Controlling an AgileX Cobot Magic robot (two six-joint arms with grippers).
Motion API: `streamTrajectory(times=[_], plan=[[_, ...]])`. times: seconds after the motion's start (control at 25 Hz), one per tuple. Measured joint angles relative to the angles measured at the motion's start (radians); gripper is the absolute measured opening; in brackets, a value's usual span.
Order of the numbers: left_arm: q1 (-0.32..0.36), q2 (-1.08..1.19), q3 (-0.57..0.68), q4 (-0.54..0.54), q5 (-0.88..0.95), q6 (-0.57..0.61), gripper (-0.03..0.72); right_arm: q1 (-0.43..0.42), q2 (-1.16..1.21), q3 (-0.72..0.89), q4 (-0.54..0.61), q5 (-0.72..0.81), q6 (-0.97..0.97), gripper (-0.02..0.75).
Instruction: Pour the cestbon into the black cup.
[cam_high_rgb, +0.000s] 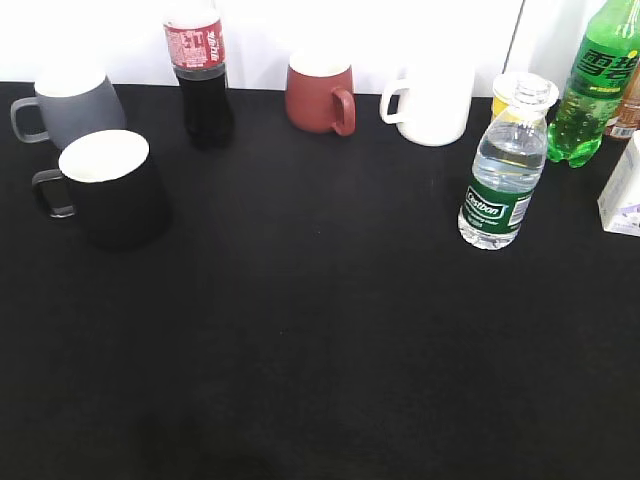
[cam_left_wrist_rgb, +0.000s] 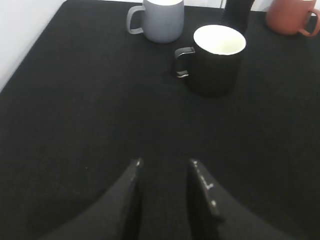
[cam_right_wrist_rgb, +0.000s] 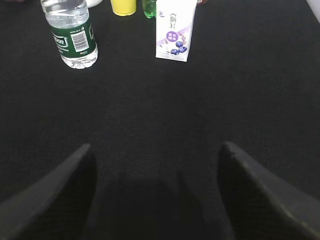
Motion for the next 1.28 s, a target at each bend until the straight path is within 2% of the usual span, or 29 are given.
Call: streamTrajectory(times=[0.52,0.64,0.72,0.84,0.92,1.04,1.16,1.28], plan=[[0.000,0.014,-0.013,-0.004,-0.028,0.000,0.228,0.000,0.000,0.000,0.000,0.000,0.000,0.574],[0.000,0.147,-0.027,-0.004,-0.322,0.028,0.228,0.000,0.000,0.000,0.000,0.000,0.000,0.574],[0.000,0.318,-0.027,-0.029,-0.549,0.127,0.235,0.000,0.000,0.000,0.000,0.000,0.000,0.574],[-0.016,0.578,-0.020,-0.083,-0.856,0.153,0.240,0.000,0.000,0.000,0.000,0.000,0.000,0.574],[-0.073,0.690,0.052,-0.087,-1.067,0.153,0.240,0.000,0.000,0.000,0.000,0.000,0.000,0.574],[-0.182,0.795,0.227,-0.117,-1.346,0.154,0.240,0.000,0.000,0.000,0.000,0.000,0.000,0.574],[-0.258,0.863,0.332,-0.170,-1.483,0.153,0.241,0.000,0.000,0.000,0.000,0.000,0.000,0.574],[-0.265,0.945,0.339,-0.171,-1.508,0.153,0.241,0.000,0.000,0.000,0.000,0.000,0.000,0.574]])
